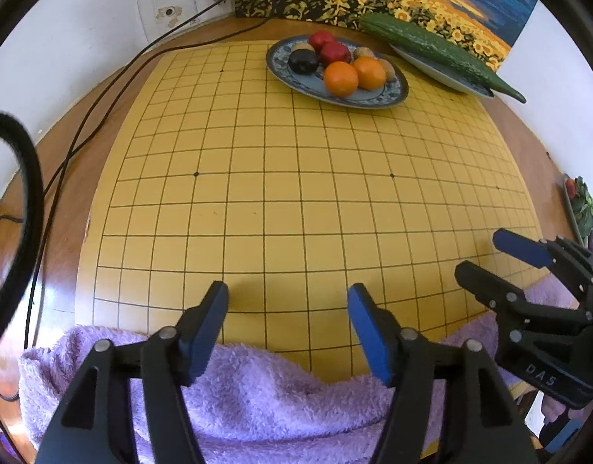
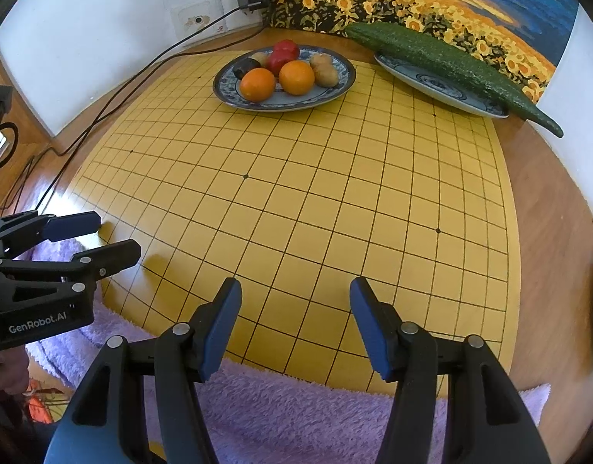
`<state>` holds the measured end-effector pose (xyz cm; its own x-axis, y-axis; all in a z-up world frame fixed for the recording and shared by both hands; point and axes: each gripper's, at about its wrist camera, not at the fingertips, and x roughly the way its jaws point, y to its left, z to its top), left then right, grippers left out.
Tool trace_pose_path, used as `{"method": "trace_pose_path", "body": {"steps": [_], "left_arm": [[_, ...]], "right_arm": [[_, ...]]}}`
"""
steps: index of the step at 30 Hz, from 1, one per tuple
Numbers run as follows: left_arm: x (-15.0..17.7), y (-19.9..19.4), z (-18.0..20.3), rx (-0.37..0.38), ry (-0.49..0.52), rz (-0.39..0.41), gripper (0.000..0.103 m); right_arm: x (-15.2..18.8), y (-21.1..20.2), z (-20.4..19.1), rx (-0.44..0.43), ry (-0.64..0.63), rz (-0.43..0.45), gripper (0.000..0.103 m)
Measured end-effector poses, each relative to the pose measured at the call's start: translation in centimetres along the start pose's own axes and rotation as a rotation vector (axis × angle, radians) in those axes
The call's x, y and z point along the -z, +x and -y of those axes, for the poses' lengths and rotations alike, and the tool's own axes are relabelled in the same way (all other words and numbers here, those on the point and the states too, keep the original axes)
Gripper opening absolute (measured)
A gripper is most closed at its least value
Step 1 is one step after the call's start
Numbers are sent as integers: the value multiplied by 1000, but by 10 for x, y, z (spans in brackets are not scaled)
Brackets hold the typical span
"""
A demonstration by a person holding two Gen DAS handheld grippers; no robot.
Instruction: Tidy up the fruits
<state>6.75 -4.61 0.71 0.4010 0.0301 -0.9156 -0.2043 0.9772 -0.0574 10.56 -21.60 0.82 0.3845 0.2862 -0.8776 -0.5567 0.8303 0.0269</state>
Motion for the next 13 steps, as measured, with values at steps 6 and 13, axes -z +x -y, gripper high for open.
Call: {"method": "trace_pose_path", "body": {"steps": [6, 13], "left_arm": [[-1, -1, 2, -10, 6, 9, 71], [1, -3, 4, -15, 12, 31, 71]], "right_arm": [[0, 0, 2, -9, 10, -9, 60], [1, 1, 2, -7, 11, -11, 60]]}}
